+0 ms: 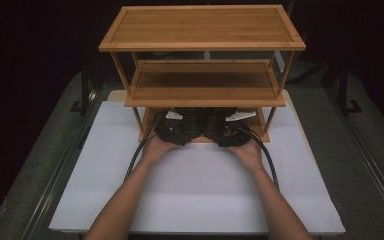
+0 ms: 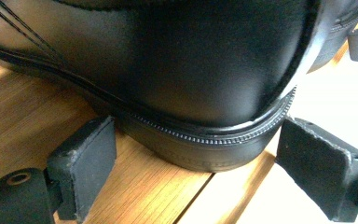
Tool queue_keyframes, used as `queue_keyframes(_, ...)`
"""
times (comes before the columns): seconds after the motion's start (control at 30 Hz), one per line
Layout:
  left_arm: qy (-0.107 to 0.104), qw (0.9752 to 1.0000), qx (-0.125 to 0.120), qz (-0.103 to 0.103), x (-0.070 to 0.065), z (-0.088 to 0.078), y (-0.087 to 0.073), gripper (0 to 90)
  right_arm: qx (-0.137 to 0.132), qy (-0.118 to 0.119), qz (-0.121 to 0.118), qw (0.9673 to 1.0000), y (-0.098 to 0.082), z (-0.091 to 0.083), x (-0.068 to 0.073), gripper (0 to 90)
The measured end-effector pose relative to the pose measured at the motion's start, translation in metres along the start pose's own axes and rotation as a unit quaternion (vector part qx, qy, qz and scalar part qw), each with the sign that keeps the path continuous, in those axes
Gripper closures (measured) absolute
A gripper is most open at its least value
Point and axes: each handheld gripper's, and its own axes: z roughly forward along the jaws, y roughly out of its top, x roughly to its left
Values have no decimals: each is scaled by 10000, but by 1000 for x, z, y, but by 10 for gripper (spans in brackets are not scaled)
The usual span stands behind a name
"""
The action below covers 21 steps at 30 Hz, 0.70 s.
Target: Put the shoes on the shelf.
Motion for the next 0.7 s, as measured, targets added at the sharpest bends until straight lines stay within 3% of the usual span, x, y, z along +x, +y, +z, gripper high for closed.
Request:
queue_keyframes(0.13,-5,9999,-122,-48,-1,-9,2,129,-74,57,-39,9999,0,-5,0,248)
queue_keyframes(0.3,-133,9998,-50,-146,-3,-18,1,96,-144,72,-70,9998,4,-16,4,224)
queue_keyframes(0.7,-179,9998,-48,-6,-9,-46,-4,95,68,-64,-34,10000,1,-41,1,127)
